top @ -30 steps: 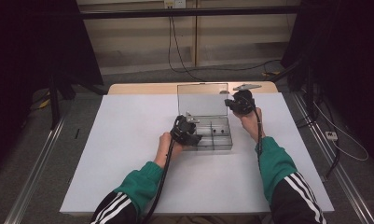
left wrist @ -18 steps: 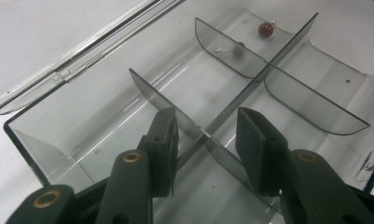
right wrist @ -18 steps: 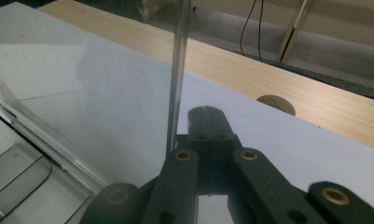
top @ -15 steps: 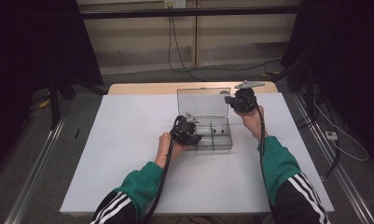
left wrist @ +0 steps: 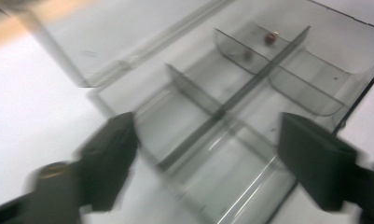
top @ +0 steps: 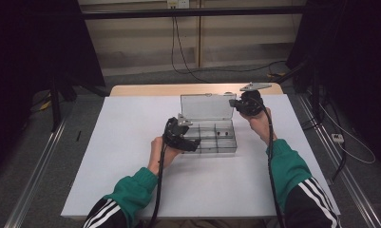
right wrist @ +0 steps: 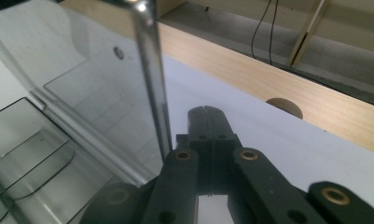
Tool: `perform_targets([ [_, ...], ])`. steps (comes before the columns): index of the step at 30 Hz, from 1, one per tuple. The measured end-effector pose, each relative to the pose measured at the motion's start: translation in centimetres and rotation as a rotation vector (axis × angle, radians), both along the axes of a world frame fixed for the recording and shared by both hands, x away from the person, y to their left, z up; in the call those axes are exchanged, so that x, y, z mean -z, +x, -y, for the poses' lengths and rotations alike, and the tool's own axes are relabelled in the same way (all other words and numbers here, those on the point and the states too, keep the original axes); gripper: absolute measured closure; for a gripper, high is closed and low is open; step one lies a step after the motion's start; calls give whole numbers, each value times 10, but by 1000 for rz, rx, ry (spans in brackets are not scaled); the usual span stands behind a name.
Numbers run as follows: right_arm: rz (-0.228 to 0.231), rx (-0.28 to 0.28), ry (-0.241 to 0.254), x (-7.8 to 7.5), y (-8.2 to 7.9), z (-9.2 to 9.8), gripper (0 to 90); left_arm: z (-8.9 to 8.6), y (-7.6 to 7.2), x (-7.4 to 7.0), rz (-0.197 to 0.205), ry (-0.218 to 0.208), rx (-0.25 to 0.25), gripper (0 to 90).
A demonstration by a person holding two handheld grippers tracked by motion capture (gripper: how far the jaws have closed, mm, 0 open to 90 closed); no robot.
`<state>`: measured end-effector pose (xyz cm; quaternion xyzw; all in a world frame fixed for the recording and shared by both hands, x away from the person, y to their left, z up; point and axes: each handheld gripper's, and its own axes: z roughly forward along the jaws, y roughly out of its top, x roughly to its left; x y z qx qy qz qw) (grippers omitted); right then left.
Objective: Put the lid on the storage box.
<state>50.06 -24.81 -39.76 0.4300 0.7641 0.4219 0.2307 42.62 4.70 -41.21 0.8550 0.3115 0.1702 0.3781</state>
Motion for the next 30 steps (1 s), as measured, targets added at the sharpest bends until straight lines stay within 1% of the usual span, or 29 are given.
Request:
perform_targets([
  [1,1,-5,-2,0,-2,0,900,-7,-4,-4,8,-17,1,170],
  [2,0,-10,-4,0,-4,1,900,-13,-9,-7,27,-24,0,156],
  [4,2,-22,-12,-1,-10,1,900,-25,-20,-13,54,-27,-6,106],
  [7,-3,-23,-18,-3,-21,4,900,-44,-34,-20,82,-9,-15,59],
  [9,-1,-30,-26,-4,-31,6,900,-57,-41,-22,87,-14,-29,51],
  [11,-13,-37,-18,-4,-42,9,900,-69,-48,-22,87,-17,-40,44],
  [13,-17,-45,-18,-5,-54,10,897,-78,-53,-21,89,-20,-48,42],
  [15,-26,-48,-16,-5,-66,12,872,-86,-58,-19,89,-11,-56,37],
  [16,-30,-55,-18,-4,-72,12,852,-89,-60,-17,85,-16,-61,35],
  [18,-54,-70,-19,-3,-84,13,821,-94,-63,-14,71,-14,-67,31],
  [19,-65,-77,-28,-2,-89,13,797,-97,-64,-12,65,-12,-69,30],
  [20,-67,-82,-26,0,-95,14,777,-99,-65,-10,57,-12,-72,28],
  [22,-77,-91,-32,2,-104,15,709,-103,-68,-8,47,-6,-78,24],
  [24,-84,-89,-36,3,-113,16,638,-106,-72,-6,58,4,-83,15],
  [25,-89,-92,-35,3,-117,17,600,-107,-74,-6,56,8,-84,13],
  [26,-94,-93,-28,4,-121,17,559,-108,-75,-6,60,11,-84,9],
  [29,-107,-110,-38,6,-131,17,407,-110,-80,-4,66,22,-85,2],
  [30,-110,-119,-40,7,-134,16,370,-111,-81,-3,62,17,-85,2],
])
